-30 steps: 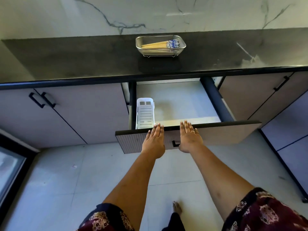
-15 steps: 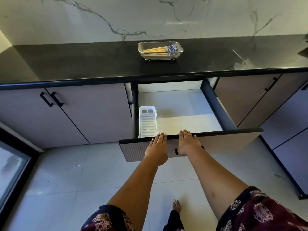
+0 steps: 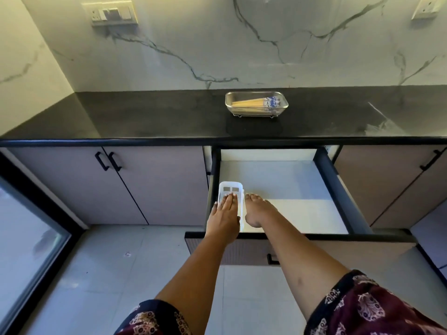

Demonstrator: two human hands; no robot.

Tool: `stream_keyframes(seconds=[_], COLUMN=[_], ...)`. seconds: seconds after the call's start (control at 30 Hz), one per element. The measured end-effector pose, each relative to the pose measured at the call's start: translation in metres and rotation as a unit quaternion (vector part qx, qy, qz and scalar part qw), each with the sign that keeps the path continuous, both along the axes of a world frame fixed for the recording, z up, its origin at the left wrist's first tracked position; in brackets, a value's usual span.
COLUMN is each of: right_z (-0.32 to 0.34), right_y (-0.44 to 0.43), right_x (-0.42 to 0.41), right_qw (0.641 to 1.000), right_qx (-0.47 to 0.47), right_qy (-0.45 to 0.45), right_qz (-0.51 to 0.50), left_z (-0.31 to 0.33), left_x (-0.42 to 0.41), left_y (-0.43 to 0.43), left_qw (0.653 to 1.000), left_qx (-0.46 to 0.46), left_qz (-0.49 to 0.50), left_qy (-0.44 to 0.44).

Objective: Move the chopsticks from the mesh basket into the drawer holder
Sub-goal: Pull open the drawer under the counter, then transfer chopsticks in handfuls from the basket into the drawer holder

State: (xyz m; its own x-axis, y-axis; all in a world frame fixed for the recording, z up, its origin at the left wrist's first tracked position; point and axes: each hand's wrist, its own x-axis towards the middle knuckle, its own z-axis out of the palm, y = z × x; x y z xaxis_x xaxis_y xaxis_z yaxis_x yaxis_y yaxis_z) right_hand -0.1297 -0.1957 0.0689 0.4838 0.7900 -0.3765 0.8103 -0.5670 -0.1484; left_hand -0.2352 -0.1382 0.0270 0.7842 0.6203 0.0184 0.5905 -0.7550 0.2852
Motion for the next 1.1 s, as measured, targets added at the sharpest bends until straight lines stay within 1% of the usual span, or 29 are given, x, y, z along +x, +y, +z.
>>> stream_keyframes(seconds=[0.13, 0.23, 0.33, 0.57, 0.73, 0.87, 1.1], right_z=[0.029, 0.05, 0.063, 0.076, 0.073, 0.065, 0.053], right_y=[0.034, 0.057, 0.078, 0.135, 0.185, 0.238, 0.351], right_x=[0.029, 0.05, 0.065, 0.073, 0.067, 0.054, 0.009], right_qw=[0.998, 0.996, 0.994, 0.99, 0.987, 0.987, 0.983], right_qx=[0.049, 0.082, 0.096, 0.136, 0.163, 0.158, 0.17], right_qy=[-0.024, -0.024, -0.031, -0.015, -0.005, -0.007, -0.017], right_qz=[0.024, 0.026, 0.029, 0.028, -0.001, -0.03, -0.065], left_z=[0.032, 0.056, 0.076, 0.097, 0.096, 0.092, 0.083], left_x=[0.028, 0.049, 0.064, 0.078, 0.075, 0.062, 0.026], left_y=[0.035, 0.062, 0.085, 0.139, 0.194, 0.251, 0.362], left_qw=[0.999, 0.998, 0.996, 0.994, 0.995, 0.997, 0.996], left_qx=[0.039, 0.046, 0.048, 0.058, 0.068, 0.06, 0.081], left_qz=[0.016, 0.036, 0.056, 0.071, 0.047, 0.019, -0.041], left_qy=[-0.018, -0.038, -0.054, -0.061, -0.05, -0.043, -0.016])
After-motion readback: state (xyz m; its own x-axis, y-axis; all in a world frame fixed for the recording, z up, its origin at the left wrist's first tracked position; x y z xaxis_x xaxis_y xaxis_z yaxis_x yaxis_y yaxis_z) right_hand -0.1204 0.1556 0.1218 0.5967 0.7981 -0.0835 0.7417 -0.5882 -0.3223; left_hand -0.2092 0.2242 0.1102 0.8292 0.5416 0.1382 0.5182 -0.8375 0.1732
